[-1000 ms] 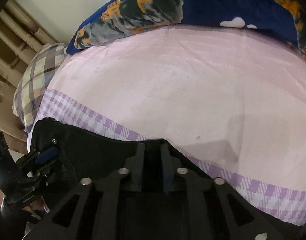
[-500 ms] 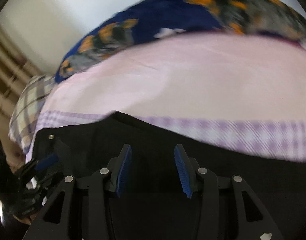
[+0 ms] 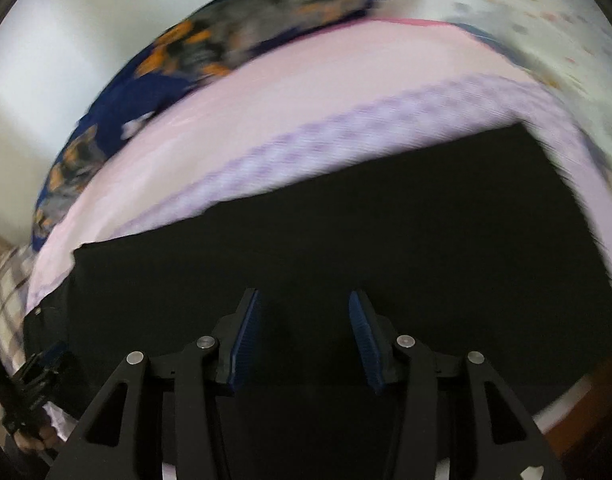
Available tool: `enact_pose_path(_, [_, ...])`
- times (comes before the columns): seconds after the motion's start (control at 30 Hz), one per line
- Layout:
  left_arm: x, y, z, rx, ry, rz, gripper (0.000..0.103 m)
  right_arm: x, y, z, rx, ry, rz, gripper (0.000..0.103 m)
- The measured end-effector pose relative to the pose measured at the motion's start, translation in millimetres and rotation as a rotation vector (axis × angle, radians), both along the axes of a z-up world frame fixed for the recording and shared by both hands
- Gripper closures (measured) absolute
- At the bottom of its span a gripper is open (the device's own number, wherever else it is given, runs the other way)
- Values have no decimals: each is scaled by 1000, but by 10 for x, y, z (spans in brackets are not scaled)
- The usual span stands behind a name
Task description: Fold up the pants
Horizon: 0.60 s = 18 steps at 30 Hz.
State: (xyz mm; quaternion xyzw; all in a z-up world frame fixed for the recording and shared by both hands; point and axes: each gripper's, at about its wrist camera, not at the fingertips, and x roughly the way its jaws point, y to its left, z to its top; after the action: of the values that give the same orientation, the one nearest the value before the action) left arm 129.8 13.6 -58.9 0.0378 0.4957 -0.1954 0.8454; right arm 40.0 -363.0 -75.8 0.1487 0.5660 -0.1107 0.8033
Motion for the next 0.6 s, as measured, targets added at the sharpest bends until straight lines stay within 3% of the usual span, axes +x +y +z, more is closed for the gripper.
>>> enact_pose_path(0.3, [-100, -711, 228, -85, -17, -140, 48, -937, -977, 538, 27, -103, -281, 58])
enact_pose_path(0.43, [-157, -1056, 275, -84, -18, -223, 48, -1147, -1233, 504, 51, -118, -362, 58])
enact_pose_path(0.6, [-263, -1343, 316, -64, -27, -319, 48, -1164, -1331, 423, 66, -130, -383, 58])
